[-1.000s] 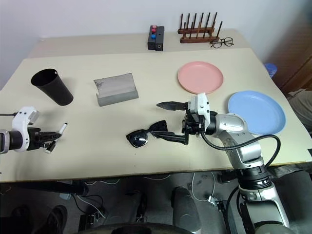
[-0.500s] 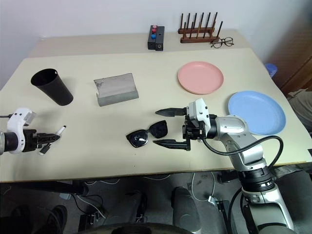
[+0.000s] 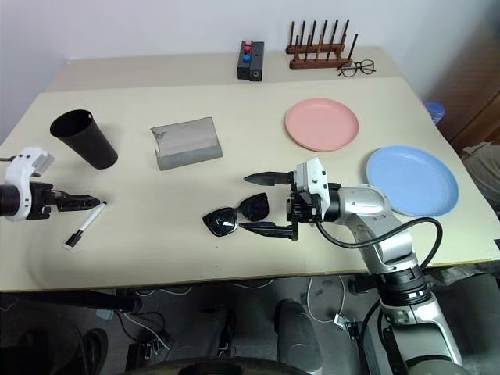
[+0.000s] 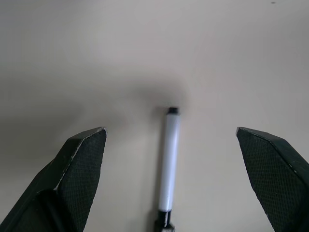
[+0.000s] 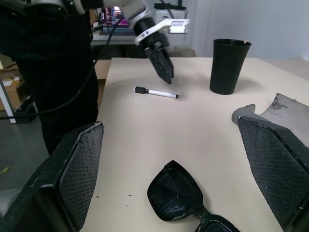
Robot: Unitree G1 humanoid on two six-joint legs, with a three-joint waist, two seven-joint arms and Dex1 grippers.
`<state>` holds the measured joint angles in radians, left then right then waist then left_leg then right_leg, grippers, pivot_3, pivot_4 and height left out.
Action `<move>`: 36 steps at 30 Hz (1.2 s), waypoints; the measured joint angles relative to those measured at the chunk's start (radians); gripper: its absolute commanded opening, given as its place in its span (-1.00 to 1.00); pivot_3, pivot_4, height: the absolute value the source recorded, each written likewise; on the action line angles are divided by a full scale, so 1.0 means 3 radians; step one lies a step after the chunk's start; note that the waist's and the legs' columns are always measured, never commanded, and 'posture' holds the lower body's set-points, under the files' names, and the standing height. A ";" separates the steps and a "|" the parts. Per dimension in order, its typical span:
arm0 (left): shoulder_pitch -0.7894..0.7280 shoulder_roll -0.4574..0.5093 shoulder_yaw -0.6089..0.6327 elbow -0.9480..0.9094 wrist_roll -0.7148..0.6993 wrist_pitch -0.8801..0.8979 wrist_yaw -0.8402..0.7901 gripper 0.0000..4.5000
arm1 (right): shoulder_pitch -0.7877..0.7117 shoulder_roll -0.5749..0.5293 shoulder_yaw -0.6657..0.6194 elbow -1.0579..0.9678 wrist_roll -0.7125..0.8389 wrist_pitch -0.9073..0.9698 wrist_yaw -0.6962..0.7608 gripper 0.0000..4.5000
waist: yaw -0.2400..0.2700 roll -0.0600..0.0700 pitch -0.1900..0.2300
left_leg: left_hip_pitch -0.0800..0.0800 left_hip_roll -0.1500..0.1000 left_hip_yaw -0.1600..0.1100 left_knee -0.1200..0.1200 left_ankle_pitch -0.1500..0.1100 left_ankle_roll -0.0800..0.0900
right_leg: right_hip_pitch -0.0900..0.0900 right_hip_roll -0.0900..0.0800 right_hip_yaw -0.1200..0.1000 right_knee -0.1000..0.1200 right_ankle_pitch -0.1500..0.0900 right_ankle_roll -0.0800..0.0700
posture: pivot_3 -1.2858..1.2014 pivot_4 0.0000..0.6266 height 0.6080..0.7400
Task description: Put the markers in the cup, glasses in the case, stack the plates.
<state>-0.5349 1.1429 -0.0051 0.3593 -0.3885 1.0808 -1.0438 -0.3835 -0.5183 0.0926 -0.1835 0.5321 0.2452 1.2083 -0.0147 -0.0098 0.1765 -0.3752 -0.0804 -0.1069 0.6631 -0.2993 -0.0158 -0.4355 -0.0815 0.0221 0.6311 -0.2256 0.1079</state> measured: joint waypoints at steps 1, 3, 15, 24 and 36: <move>-0.0041 0.0001 -0.0101 0.0059 0.0036 -0.0021 -0.0071 0.97 | 0.0000 0.0000 -0.0001 0.0001 -0.0001 -0.0006 -0.0010 1.00 | -0.0004 0.0000 0.0000 | 0.0000 0.0000 0.0000 0.0000 0.0000 0.0000 | 0.0000 0.0001 0.0000 0.0000 0.0000 0.0000 | 0.03 -0.52 1.00; -0.0155 -0.0001 -0.0301 0.0216 0.0114 -0.0071 -0.0221 0.97 | 0.0007 -0.0002 -0.0001 -0.0001 -0.0003 -0.0013 -0.0023 1.00 | -0.0006 -0.0001 0.0000 | -0.0001 0.0001 0.0000 0.0000 0.0000 0.0000 | -0.0001 0.0003 0.0000 0.0000 0.0000 0.0000 | 0.03 -0.52 1.00; -0.0576 -0.0163 -0.0723 0.0831 0.0614 -0.0447 -0.0510 -0.03 | 0.0055 -0.0002 0.0000 -0.0020 -0.0013 -0.0027 -0.0105 1.00 | 0.0002 -0.0001 0.0000 | -0.0001 0.0000 0.0001 0.0004 0.0000 0.0000 | 0.0000 0.0002 -0.0001 0.0001 0.0000 0.0000 | 0.03 -0.52 1.00; -0.0575 -0.0237 -0.0706 0.0835 0.0668 -0.0432 -0.0601 -0.99 | 0.0054 -0.0006 0.0000 -0.0020 -0.0026 -0.0034 -0.0101 1.00 | 0.0002 -0.0002 0.0000 | -0.0001 0.0000 0.0001 0.0004 0.0000 0.0001 | 0.0001 0.0002 0.0000 0.0002 0.0000 0.0000 | 0.03 -0.52 1.00; -0.0685 -0.0526 -0.0030 0.0279 0.0340 -0.0676 -0.0410 -0.99 | -0.0007 0.0026 -0.0003 0.0022 -0.0025 -0.0036 -0.0112 1.00 | 0.0010 -0.0003 0.0000 | -0.0002 0.0000 -0.0001 0.0008 0.0000 0.0001 | 0.0003 0.0000 -0.0001 0.0001 0.0000 0.0001 | 0.03 -0.52 1.00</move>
<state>-0.7404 0.9852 -0.0142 0.4430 -0.2866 0.8779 -1.1668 -0.3856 -0.5106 0.0917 -0.1768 0.5247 0.2345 1.1748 -0.0118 -0.0106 0.1766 -0.3759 -0.0803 -0.1071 0.6655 -0.2992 -0.0157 -0.4347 -0.0815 0.0218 0.6314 -0.2256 0.1082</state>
